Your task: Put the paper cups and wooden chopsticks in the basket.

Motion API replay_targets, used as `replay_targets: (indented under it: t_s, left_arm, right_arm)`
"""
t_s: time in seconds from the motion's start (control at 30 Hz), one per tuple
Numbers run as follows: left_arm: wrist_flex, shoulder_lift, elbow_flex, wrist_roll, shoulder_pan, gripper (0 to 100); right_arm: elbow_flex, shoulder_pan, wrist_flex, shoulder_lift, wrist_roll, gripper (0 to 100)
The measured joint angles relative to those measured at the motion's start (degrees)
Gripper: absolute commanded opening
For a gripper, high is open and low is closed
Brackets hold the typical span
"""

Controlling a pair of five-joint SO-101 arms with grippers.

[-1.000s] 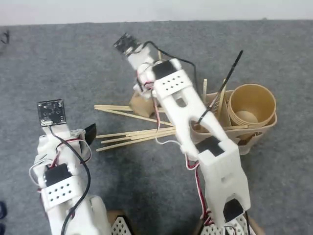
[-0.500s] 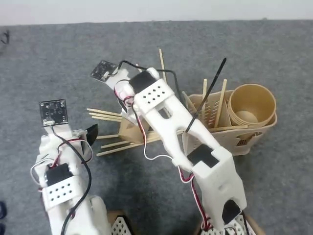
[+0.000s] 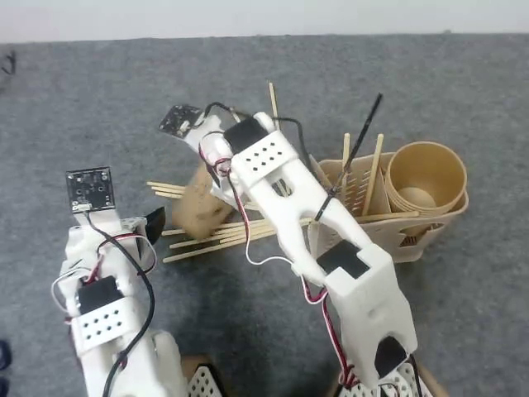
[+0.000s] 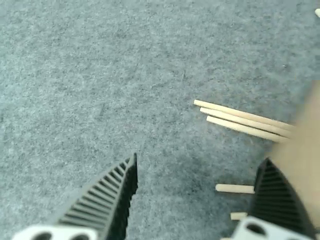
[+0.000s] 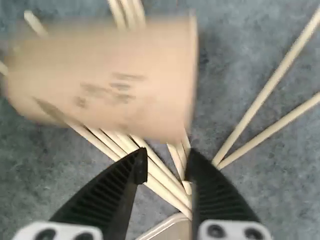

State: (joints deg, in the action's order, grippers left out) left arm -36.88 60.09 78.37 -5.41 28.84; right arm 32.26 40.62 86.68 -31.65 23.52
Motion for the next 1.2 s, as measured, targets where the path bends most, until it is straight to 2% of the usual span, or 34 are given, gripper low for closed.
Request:
replay_targets:
  t_s: [0.23, 0.4, 0.53, 0.8, 0.93, 1.03, 1.2]
  left_arm:
    - [0.0, 0.0, 0.35, 0.0, 0.0, 35]
    - [0.0, 0.0, 0.35, 0.0, 0.0, 35]
    - [0.0, 0.0, 0.35, 0.0, 0.0, 35]
    - [0.18, 0.0, 0.35, 0.0, 0.0, 35]
    - [0.18, 0.0, 0.35, 0.0, 0.0, 35]
    - [0.18, 0.0, 0.35, 0.0, 0.0, 35]
    - [0.18, 0.0, 0.35, 0.53, 6.24, 35]
  right_arm:
    - [0.0, 2.81, 5.36, -4.22, 9.76, 11.2]
    - [1.49, 2.55, 6.68, -3.96, 8.35, 20.5]
    - [4.66, 2.55, 7.74, 1.05, 8.0, 22.7]
    - [6.51, 2.55, -2.37, 4.13, 7.56, 23.2]
    - [6.51, 3.43, -3.52, 1.32, 7.56, 31.1]
    - [6.51, 5.19, -4.4, -0.88, 7.56, 32.2]
    - [6.59, 6.24, -7.38, -4.75, 7.56, 31.8]
